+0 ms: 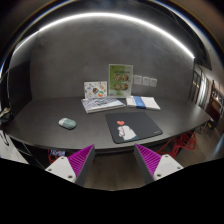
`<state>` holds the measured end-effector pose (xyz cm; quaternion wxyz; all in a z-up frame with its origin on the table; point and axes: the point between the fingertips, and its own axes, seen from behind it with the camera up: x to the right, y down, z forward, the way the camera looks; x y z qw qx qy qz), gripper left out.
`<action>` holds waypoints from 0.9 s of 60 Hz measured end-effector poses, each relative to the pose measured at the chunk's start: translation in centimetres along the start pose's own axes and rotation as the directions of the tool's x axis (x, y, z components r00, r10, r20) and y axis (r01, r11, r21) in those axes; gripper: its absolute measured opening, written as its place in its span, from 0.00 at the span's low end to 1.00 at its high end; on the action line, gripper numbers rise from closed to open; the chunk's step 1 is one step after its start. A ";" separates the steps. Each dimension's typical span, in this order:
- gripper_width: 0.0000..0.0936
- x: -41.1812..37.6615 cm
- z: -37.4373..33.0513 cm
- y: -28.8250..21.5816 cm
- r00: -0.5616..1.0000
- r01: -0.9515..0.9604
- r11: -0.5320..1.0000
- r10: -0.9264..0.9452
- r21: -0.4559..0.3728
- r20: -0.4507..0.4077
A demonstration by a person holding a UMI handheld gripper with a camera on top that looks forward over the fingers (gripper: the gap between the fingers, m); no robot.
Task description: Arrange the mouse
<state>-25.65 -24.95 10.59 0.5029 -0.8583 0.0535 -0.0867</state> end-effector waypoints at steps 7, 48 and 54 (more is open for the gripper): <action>0.88 -0.6 1.3 -0.5 0.998 0.004 1.000 -0.005 0.011 0.056; 0.88 -20.3 18.5 1.0 0.853 0.171 0.985 -0.150 0.003 0.499; 0.87 -22.4 20.1 -0.1 0.848 0.240 0.970 -0.231 0.043 0.478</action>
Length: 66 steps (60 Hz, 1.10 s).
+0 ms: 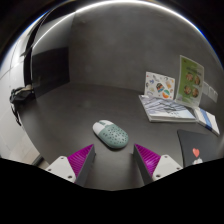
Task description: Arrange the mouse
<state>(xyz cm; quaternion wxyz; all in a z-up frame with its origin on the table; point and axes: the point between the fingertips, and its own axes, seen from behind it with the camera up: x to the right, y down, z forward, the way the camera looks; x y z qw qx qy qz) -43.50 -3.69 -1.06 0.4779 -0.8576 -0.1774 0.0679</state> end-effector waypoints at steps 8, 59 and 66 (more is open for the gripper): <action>0.87 -0.3 2.1 -1.0 1.000 -0.025 0.999 0.025 -0.042 0.003; 0.42 7.9 -4.0 -17.4 0.965 -0.065 0.973 0.118 0.222 -0.236; 0.42 20.5 -11.3 -17.5 0.903 -0.045 0.956 0.163 0.291 -0.399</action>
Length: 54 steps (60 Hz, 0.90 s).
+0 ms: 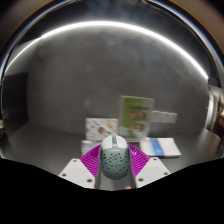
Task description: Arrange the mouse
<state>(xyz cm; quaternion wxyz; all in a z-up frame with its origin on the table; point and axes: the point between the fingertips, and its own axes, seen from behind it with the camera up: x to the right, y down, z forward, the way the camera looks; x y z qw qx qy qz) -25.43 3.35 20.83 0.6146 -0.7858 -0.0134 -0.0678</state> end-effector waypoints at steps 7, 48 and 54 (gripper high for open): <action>0.42 11.8 1.4 7.5 0.996 -0.006 0.991 -0.006 -0.136 -0.089; 0.91 17.1 0.2 22.7 0.964 -0.053 0.927 0.144 -0.372 0.222; 0.91 19.9 -4.1 23.3 0.953 -0.104 0.928 0.196 -0.357 0.230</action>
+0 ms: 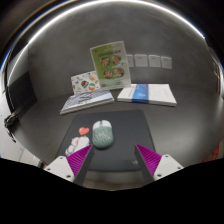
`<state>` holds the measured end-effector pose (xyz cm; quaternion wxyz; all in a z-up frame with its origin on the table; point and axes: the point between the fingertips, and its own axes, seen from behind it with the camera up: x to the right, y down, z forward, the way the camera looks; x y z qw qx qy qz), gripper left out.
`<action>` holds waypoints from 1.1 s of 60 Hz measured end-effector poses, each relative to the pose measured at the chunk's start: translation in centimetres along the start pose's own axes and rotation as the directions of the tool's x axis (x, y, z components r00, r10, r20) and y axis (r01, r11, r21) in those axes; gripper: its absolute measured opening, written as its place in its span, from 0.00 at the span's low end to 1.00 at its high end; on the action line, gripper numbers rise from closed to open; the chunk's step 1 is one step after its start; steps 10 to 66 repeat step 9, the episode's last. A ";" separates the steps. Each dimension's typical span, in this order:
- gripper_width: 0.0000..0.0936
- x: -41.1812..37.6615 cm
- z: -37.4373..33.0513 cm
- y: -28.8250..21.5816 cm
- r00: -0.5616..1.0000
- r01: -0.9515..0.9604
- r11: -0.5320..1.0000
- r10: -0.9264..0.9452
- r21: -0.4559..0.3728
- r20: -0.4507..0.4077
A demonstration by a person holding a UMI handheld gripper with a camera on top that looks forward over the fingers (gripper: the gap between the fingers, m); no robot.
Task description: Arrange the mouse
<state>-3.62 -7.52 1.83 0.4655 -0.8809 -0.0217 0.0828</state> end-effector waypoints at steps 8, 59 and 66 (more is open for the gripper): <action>0.89 5.1 -4.8 3.5 0.995 -0.039 0.999 0.041 0.020 -0.086; 0.89 5.6 -5.3 3.8 0.994 -0.043 0.999 0.045 0.026 -0.098; 0.89 5.6 -5.3 3.8 0.994 -0.043 0.999 0.045 0.026 -0.098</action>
